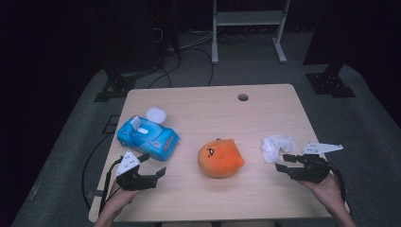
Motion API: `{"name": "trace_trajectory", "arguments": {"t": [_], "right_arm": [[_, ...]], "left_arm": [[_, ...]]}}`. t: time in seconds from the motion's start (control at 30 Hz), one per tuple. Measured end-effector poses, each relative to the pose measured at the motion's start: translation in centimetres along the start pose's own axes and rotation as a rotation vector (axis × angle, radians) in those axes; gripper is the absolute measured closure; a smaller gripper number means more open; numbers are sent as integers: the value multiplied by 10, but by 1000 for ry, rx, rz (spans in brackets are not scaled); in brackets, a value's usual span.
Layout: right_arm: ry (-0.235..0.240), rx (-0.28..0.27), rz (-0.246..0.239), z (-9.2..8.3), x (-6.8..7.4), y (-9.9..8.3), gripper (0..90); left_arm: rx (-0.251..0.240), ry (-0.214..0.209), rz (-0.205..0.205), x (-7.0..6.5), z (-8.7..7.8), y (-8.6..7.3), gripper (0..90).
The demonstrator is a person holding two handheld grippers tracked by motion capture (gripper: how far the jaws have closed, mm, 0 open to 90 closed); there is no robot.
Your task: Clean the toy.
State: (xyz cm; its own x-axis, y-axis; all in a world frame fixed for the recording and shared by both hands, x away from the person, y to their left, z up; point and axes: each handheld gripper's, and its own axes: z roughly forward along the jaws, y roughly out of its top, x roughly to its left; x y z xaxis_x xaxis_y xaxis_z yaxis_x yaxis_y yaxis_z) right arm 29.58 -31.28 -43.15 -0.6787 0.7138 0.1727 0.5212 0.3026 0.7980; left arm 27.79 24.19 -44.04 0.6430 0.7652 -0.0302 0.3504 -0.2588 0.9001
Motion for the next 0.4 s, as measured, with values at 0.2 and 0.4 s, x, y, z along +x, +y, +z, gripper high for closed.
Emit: {"name": "trace_trajectory", "arguments": {"t": [0.2,0.4], "right_arm": [[0,-35,17,-4,0,-6,412],[3,-49,28,-2,0,-14,388]], "left_arm": [[15,-5,1,-2,2,-6,123],[13,-8,8,-5,4,-7,120]]}}
